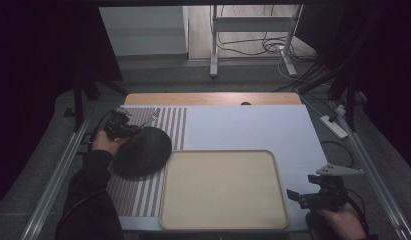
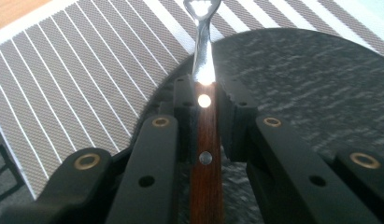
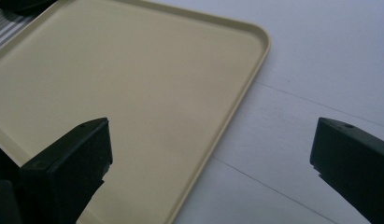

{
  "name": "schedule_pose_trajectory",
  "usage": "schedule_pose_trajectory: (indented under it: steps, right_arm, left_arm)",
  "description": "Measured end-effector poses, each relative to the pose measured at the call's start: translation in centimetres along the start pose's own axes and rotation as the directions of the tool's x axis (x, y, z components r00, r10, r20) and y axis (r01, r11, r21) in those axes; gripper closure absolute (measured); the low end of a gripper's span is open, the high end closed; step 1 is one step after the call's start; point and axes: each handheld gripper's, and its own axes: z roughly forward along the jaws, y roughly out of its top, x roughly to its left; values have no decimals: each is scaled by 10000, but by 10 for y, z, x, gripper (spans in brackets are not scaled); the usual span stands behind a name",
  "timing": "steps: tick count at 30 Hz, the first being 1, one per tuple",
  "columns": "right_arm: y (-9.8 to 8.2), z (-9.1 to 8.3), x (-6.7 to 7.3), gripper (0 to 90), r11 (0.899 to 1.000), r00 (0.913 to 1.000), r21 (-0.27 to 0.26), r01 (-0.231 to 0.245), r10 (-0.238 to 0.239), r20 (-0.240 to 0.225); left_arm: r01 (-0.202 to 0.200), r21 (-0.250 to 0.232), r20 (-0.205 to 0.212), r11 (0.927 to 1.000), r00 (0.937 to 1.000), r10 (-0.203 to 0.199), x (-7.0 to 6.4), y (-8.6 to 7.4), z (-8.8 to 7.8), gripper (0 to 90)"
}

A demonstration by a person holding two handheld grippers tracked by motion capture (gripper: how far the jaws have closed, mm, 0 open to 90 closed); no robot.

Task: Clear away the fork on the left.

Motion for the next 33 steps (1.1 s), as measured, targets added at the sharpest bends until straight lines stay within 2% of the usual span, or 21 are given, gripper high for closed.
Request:
schedule_pose_trajectory:
  steps: [6,8,12,17,26,33]
  right_arm:
    - [0,1,4,0,9994,9991,44,333,-334,270]
    - [0,1,4,0,9991,9986,80,416,-419,338]
    - [0,1,4,0,9983,9974,108,566,-570,443]
    - [0,1,4,0,9971,9975,377,665,-674,208]
    - [0,2,4,0,9972,9977,530,536,-556,377]
    - [0,2,3,0,9978,9985,495,434,-450,312]
  left_arm:
    - [309,-345,384,9989,9988,-296,-15,-5,-12,780]
    - [341,-356,399,9988,9987,-327,-18,-6,-13,780]
    - [450,-454,620,9980,9972,-422,-32,-10,-21,780]
    - [637,-800,951,9948,9939,-560,-43,-16,-30,780]
    - [759,-783,1192,9940,9907,-663,-65,-26,-37,779]
    - [867,-661,1217,9940,9895,-782,-86,-36,-45,779]
